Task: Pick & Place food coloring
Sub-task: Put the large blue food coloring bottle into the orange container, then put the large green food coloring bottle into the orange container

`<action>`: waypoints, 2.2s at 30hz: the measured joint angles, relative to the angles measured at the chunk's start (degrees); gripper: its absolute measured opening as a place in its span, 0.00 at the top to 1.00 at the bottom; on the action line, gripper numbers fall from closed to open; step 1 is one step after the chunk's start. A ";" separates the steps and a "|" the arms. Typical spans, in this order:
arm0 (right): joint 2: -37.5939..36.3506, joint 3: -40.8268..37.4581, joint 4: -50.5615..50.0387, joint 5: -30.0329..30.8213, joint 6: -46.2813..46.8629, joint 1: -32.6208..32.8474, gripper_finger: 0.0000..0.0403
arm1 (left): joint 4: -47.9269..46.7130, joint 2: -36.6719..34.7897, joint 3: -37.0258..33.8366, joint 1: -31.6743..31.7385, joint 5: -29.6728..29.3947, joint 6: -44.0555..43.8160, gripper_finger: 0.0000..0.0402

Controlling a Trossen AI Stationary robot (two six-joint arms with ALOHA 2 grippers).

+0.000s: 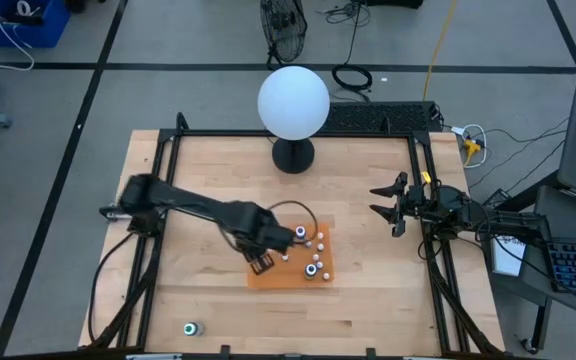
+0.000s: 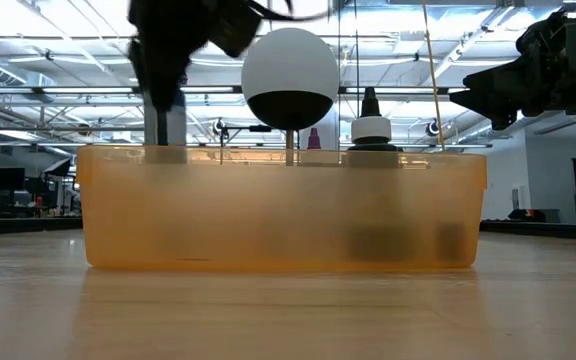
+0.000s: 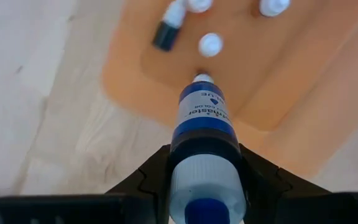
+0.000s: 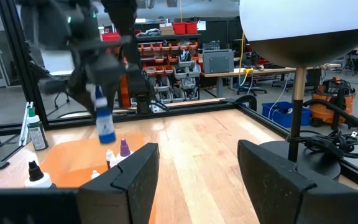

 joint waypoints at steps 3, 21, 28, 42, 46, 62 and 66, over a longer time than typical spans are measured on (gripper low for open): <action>0.00 0.01 0.01 0.02 0.00 0.00 0.48 | -0.13 4.09 3.46 -0.20 0.43 3.32 0.66; 0.02 0.02 -0.05 0.00 0.02 0.01 0.48 | -0.14 5.92 4.25 -3.21 1.03 -0.24 0.66; 0.02 0.02 -0.05 0.00 0.02 -0.01 0.48 | 3.04 5.90 0.19 -3.18 0.24 -1.58 0.66; 0.02 0.02 -0.03 0.00 0.00 0.01 0.48 | 8.97 5.70 -6.23 -2.44 -0.08 -3.17 0.67; 0.01 0.01 -0.01 0.00 0.00 0.01 0.48 | 8.03 5.64 -4.70 -2.44 0.05 -3.06 0.61; 0.02 0.02 0.01 0.01 0.00 0.01 0.48 | -9.17 4.09 12.48 -8.07 1.50 -13.35 0.05; 0.01 0.01 0.03 0.01 0.02 0.01 0.48 | -8.77 4.22 12.45 -14.55 9.73 -19.68 0.04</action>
